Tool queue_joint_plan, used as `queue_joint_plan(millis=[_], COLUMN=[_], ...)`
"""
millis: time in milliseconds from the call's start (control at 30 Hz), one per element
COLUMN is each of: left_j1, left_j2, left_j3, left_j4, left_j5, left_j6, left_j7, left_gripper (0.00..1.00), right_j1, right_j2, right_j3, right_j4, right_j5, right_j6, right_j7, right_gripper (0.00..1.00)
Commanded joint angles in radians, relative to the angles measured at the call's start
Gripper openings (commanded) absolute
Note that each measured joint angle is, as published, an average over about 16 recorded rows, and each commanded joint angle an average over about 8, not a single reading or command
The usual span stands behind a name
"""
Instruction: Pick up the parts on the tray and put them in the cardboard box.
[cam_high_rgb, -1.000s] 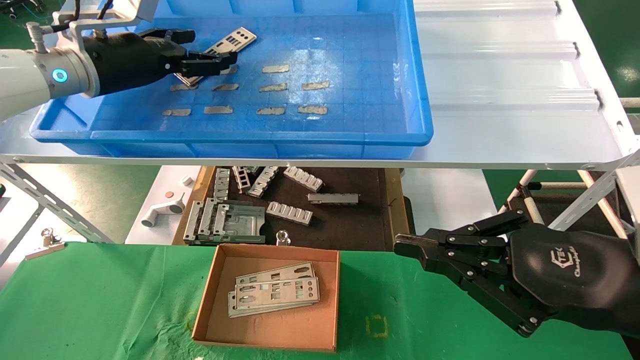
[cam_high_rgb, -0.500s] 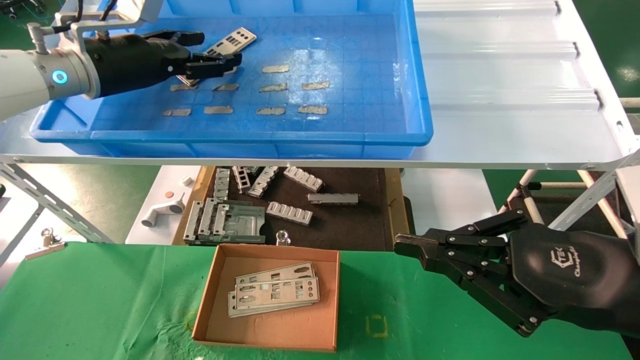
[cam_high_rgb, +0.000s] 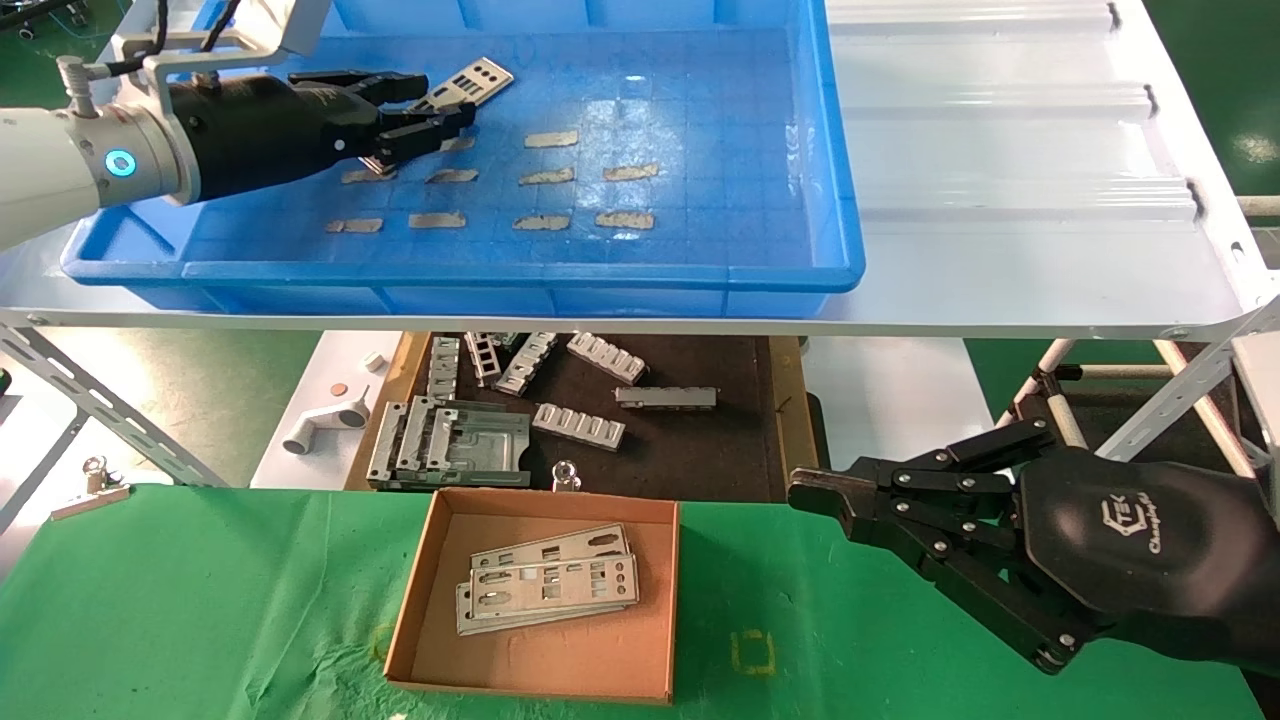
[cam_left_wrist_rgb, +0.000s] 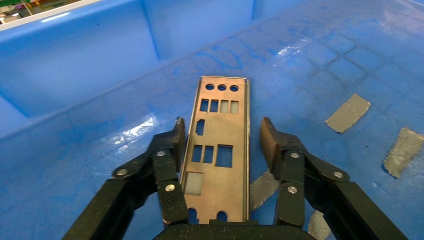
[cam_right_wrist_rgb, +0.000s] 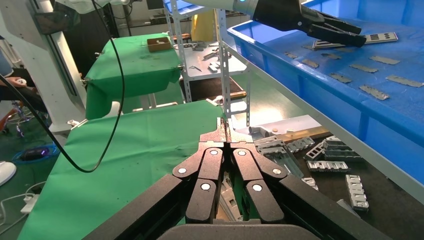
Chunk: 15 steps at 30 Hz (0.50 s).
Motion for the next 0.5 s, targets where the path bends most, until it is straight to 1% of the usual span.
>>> queue_joint_plan(millis=[33,367,500], left_j1=[0.001,-0.003,-0.014], left_j2=[0.0,0.0,-0.008], left_j3=[0.0,-0.003,-0.01], left_j4=[0.002,0.005,-0.002], left_j5=[0.0,-0.005,-0.014], left_j6=[-0.004,-0.009,0.01], left_j7=[0.004,0.011,0.014], left_gripper=[0.0,0.0,0.0], right_j1=[0.0,0.0,0.0], right_j2=[0.0,0.0,0.0], right_j3=[0.0,0.0,0.0], right_j4=[0.0,0.0,0.0], right_j5=[0.0,0.0,0.0], right_j6=[0.0,0.0,0.0], right_j7=[0.0,0.0,0.0], right_gripper=[0.0,0.0,0.0])
